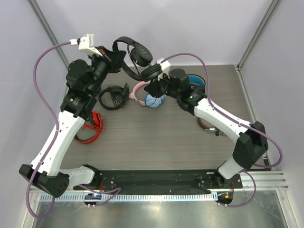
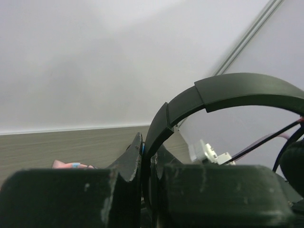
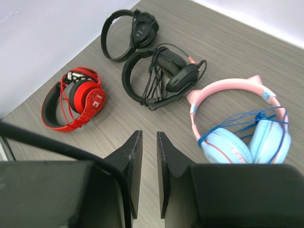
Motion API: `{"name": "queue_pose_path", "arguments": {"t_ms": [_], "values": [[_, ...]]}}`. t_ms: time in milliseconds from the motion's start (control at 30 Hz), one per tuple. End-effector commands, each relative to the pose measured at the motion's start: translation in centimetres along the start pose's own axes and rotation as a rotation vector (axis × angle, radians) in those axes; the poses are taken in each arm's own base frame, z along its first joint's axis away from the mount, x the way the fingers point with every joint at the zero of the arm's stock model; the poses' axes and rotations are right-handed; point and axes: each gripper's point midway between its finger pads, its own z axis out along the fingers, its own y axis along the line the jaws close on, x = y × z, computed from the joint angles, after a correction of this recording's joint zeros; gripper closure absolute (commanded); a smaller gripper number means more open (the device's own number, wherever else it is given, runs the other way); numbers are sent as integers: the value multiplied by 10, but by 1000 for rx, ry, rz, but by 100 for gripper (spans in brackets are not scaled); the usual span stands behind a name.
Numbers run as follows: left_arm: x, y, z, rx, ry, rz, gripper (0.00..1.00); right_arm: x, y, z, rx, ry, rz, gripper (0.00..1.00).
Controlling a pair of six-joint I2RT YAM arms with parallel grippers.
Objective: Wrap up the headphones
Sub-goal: Wrap the headphone cable with the right arm
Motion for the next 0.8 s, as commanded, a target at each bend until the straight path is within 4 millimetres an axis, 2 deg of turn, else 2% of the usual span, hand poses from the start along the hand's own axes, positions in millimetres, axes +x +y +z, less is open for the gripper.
{"name": "queue_pose_path", "arguments": {"t_ms": [0, 233, 400, 567, 700, 733, 767], "values": [[-59, -34, -7, 118, -194, -77, 100, -5, 8, 4, -18, -3, 11, 76], [-68, -25, -10, 61, -221, -38, 100, -4, 10, -1, -9, -6, 1, 77], [-82, -20, -14, 14, -259, -32, 100, 8, 14, -4, 2, 11, -5, 78], [-86, -11, -16, -39, -281, -40, 100, 13, 25, -10, 20, -19, -35, 85], [-85, -4, -14, -80, -280, -48, 100, 16, 37, -16, 40, -50, -71, 99], [-86, -2, -14, -89, -281, -45, 100, 12, 39, -20, 68, -73, -90, 99], [-86, -2, -14, -93, -281, -43, 100, 19, 40, -22, 74, -69, -100, 99]]}}
